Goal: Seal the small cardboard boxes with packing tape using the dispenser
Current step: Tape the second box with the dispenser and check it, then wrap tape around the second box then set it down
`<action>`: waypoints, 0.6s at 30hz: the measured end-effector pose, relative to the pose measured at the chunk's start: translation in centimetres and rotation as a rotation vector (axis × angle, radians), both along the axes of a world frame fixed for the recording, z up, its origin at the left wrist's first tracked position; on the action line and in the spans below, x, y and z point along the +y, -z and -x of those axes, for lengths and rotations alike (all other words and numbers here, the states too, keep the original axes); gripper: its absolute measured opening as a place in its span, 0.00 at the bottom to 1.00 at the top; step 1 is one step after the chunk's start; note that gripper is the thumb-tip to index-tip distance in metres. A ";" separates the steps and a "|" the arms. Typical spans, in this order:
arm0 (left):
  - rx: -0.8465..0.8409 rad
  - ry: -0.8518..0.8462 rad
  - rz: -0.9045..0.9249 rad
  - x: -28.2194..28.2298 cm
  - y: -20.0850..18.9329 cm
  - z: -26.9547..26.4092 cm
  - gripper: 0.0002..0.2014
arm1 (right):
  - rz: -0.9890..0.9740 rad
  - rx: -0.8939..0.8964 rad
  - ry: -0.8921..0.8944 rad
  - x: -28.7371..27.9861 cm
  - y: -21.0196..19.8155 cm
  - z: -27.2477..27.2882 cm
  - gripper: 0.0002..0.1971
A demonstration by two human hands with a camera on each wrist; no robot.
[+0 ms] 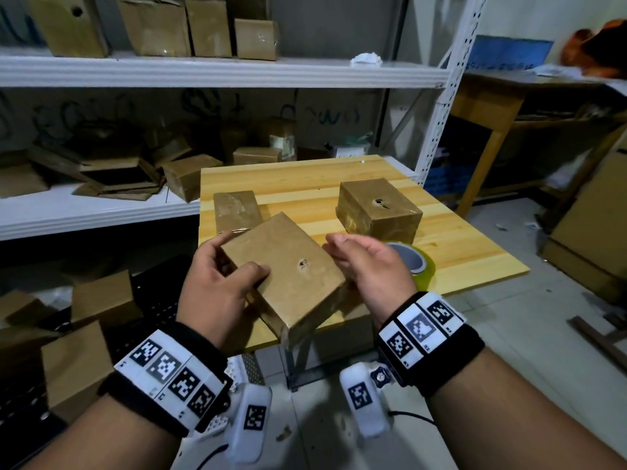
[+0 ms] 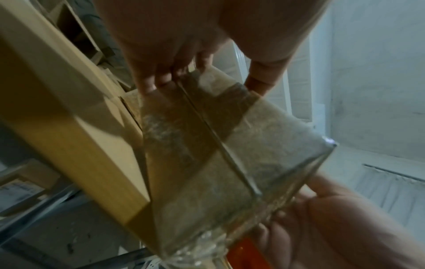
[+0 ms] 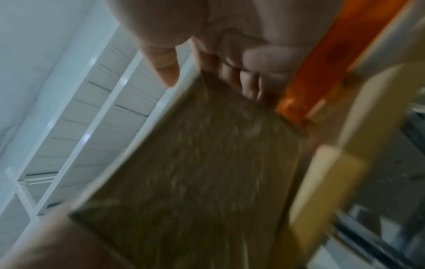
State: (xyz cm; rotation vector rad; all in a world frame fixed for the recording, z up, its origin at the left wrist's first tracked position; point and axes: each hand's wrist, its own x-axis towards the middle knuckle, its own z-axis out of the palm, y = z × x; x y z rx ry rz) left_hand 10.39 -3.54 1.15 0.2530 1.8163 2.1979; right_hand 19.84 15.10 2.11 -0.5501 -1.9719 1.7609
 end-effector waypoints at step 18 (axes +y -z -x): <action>0.229 -0.046 0.416 -0.8 0.4 0.2 0.47 | -0.929 -0.420 0.047 4.2 -2.1 -2.1 0.33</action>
